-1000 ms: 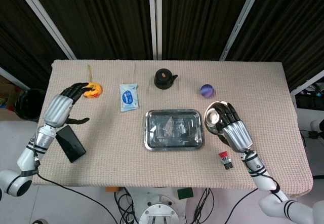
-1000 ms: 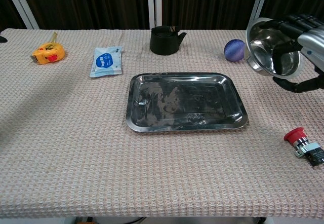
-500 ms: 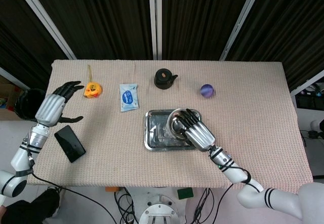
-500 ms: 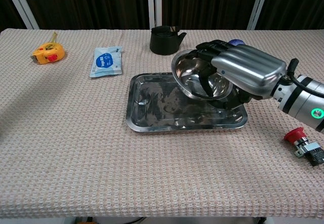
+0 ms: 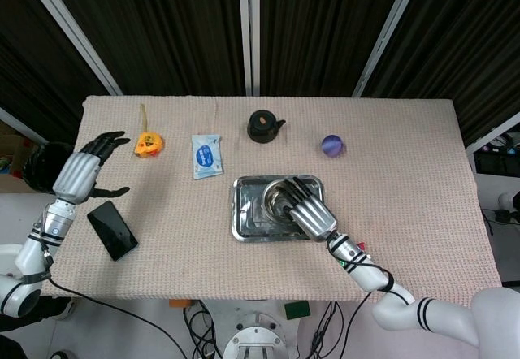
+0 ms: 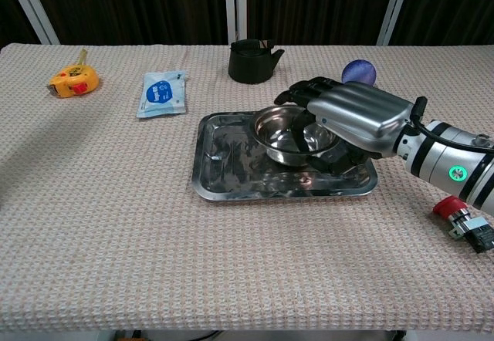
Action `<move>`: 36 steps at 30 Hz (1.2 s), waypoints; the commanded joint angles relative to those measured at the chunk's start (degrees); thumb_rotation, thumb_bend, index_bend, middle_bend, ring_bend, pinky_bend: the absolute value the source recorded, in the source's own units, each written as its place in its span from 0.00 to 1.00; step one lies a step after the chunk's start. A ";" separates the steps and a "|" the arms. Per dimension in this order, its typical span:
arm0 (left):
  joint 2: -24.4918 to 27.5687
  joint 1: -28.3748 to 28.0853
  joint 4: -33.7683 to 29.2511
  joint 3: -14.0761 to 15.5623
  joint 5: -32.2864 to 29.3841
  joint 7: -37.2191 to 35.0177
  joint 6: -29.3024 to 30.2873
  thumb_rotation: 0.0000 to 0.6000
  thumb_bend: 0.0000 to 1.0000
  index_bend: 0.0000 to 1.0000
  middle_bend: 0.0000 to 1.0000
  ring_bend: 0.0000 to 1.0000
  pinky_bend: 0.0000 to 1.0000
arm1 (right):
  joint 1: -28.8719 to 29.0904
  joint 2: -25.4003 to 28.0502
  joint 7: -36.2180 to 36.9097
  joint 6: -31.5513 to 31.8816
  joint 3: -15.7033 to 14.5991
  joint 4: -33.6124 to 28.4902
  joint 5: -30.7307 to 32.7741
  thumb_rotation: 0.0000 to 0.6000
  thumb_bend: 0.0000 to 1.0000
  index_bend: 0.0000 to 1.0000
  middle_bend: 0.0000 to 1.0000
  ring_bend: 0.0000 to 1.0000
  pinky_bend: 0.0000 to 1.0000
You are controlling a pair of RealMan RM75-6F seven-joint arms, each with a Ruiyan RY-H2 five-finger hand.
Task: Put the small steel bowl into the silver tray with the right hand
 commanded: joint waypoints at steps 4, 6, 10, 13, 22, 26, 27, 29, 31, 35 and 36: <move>0.00 0.00 -0.22 -0.10 0.07 0.27 0.08 1.00 0.06 0.17 0.11 0.09 0.20 | 0.09 0.82 0.67 0.32 -0.43 -0.97 -0.09 1.00 0.33 0.30 0.01 0.00 0.00; 0.07 0.06 -0.48 -0.12 0.19 0.53 0.30 1.00 0.06 0.17 0.11 0.09 0.20 | -0.11 1.38 0.96 1.25 -0.60 -1.82 -0.62 1.00 0.33 0.26 0.01 0.00 0.00; 0.58 0.65 -1.39 -0.09 0.58 1.64 1.60 1.00 0.06 0.17 0.11 0.09 0.20 | -2.24 5.46 1.67 7.45 -2.00 -6.21 -4.49 1.00 0.31 0.18 0.00 0.00 0.00; 1.28 1.81 -2.17 0.17 0.95 3.14 3.47 1.00 0.06 0.17 0.11 0.09 0.20 | -6.07 11.14 2.05 15.35 -3.50 -10.47 -7.76 1.00 0.30 0.15 0.00 0.00 0.00; 1.29 11.35 -0.97 4.54 0.86 11.16 12.04 1.00 0.06 0.17 0.11 0.09 0.20 | -22.49 22.62 13.90 37.54 -4.14 -7.57 -3.20 1.00 0.28 0.01 0.00 0.00 0.00; 0.80 17.48 2.29 8.29 -0.30 10.65 13.64 0.91 0.06 0.17 0.10 0.04 0.18 | -28.89 23.44 20.61 37.40 -4.53 -2.90 4.82 1.00 0.29 0.00 0.00 0.00 0.00; 0.73 18.55 2.63 8.79 -0.55 10.20 13.91 0.83 0.06 0.17 0.09 0.03 0.17 | -29.76 23.80 21.80 36.20 -4.82 -2.74 6.25 1.00 0.29 0.00 0.00 0.00 0.00; 0.37 20.47 3.55 9.51 -0.27 10.18 15.39 0.72 0.07 0.16 0.07 0.02 0.16 | -31.10 24.81 23.29 33.01 -5.65 -2.59 8.64 1.00 0.29 0.00 0.00 0.00 0.00; -0.12 21.52 4.52 9.76 0.75 10.85 17.11 0.72 0.07 0.15 0.07 0.02 0.16 | -31.64 25.76 24.26 30.10 -6.31 -2.63 9.78 1.00 0.30 0.00 0.00 0.00 0.00; -0.24 21.98 5.29 9.71 2.24 10.24 18.26 0.71 0.09 0.12 0.07 0.02 0.15 | -32.25 25.90 23.49 27.97 -6.09 -1.72 10.76 1.00 0.30 0.00 0.00 0.00 0.00; -0.10 22.09 5.22 9.72 2.35 10.01 18.21 0.70 0.09 0.12 0.07 0.02 0.15 | -32.37 25.77 23.11 28.11 -5.81 -1.61 10.79 1.00 0.30 0.00 0.00 0.00 0.00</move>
